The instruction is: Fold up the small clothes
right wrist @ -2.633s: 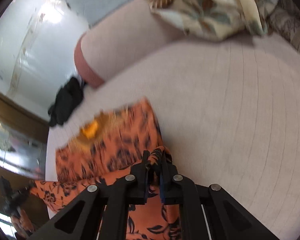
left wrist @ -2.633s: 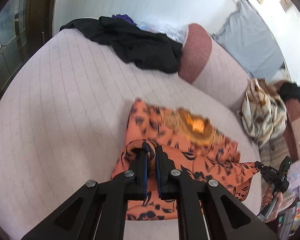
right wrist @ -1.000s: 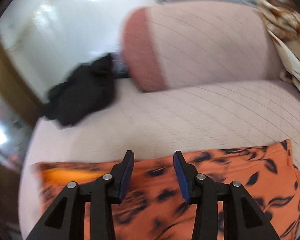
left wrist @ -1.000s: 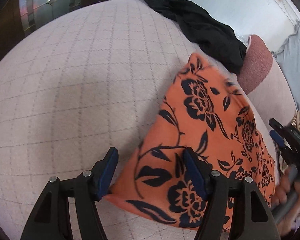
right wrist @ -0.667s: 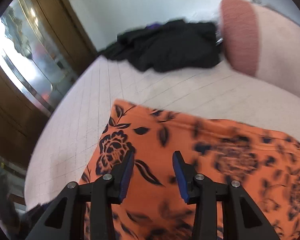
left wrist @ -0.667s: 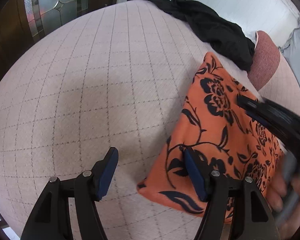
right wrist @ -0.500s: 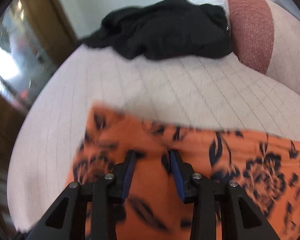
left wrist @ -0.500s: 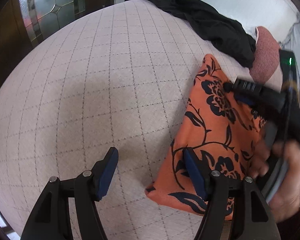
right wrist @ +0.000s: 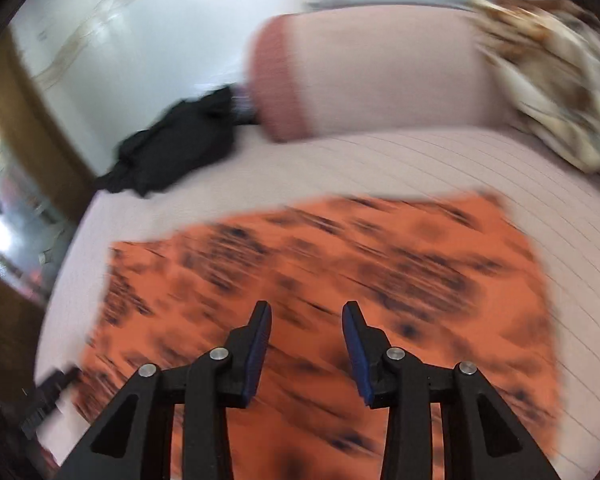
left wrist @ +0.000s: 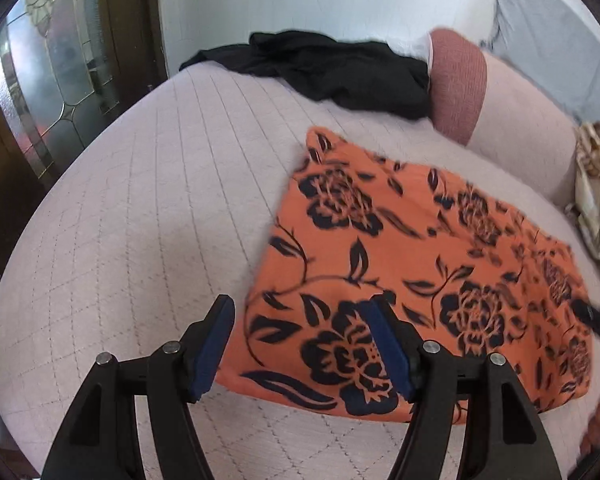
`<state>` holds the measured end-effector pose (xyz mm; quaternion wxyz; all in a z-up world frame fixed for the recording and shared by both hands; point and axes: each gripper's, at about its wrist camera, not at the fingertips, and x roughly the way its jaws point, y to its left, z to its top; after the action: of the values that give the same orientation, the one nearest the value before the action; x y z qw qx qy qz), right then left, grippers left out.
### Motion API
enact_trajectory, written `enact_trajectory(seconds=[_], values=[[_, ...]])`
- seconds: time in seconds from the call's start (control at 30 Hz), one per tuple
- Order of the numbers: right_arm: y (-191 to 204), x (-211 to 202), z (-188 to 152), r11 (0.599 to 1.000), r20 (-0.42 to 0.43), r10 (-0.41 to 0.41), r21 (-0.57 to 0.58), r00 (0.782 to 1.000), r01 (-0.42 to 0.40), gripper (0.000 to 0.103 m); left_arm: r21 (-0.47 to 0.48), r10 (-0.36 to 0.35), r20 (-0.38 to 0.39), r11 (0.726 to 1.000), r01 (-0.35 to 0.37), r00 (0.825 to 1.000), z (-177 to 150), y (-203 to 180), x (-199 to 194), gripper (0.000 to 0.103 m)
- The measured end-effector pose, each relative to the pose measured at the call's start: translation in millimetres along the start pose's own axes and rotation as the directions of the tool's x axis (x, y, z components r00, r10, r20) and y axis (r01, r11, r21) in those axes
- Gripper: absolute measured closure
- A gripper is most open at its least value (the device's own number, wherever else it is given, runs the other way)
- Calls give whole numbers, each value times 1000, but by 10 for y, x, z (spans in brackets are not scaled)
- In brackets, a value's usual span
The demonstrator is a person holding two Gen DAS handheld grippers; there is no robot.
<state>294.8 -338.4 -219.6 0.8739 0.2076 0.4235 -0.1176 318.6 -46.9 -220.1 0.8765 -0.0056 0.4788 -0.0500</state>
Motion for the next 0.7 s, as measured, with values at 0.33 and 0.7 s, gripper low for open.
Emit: enact_trajectory(seconds=[0.33, 0.7], values=[[-938, -363, -833, 975, -110, 56, 220, 992, -30, 64, -74, 30, -102, 997, -37, 994, -54, 224, 263, 14], [-1067, -364, -959, 952, 7, 132, 279, 991, -129, 52, -253, -59, -85, 967, 36, 995, -384, 773, -46, 14]])
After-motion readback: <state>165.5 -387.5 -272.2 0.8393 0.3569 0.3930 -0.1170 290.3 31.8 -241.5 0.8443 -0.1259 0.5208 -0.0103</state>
